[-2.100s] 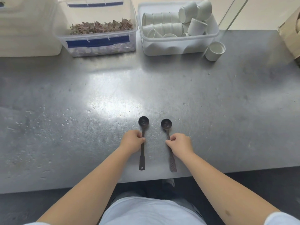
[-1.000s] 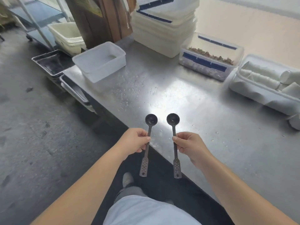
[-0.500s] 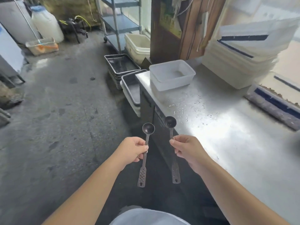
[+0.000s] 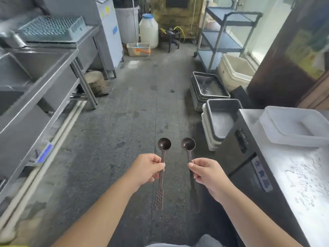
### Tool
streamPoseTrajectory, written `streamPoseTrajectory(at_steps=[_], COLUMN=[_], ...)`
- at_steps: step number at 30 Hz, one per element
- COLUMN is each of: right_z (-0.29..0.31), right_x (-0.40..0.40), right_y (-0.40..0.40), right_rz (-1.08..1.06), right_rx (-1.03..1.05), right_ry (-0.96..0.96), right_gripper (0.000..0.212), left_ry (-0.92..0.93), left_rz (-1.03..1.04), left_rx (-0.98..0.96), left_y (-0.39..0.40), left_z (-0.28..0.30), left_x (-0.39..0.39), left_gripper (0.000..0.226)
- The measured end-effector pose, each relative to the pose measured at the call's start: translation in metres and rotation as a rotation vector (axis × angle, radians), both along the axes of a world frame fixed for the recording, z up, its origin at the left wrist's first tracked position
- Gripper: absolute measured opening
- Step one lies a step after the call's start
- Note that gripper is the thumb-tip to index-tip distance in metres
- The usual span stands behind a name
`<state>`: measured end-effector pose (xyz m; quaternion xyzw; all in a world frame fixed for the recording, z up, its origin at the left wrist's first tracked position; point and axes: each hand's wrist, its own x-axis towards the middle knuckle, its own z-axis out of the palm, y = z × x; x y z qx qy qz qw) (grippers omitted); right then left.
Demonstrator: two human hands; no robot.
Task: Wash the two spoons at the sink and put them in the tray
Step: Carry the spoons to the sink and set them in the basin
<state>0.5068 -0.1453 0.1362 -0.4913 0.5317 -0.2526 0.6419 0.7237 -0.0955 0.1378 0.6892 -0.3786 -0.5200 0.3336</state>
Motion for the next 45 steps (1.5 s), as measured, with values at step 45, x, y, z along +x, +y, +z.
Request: streamPoseTrajectory(at_steps=[45], right_z=[0.016], right_x=[0.893], right_y=[-0.262], right_rz=[1.376], right_rx=[0.084], right_ry=[-0.039], right_gripper=[0.02], left_ry=[0.04], left_rz=[1.351], left_rx=[-0.022], left_y=[-0.097], left_z=[0.012], left_x=[0.671], left_gripper=[0.004])
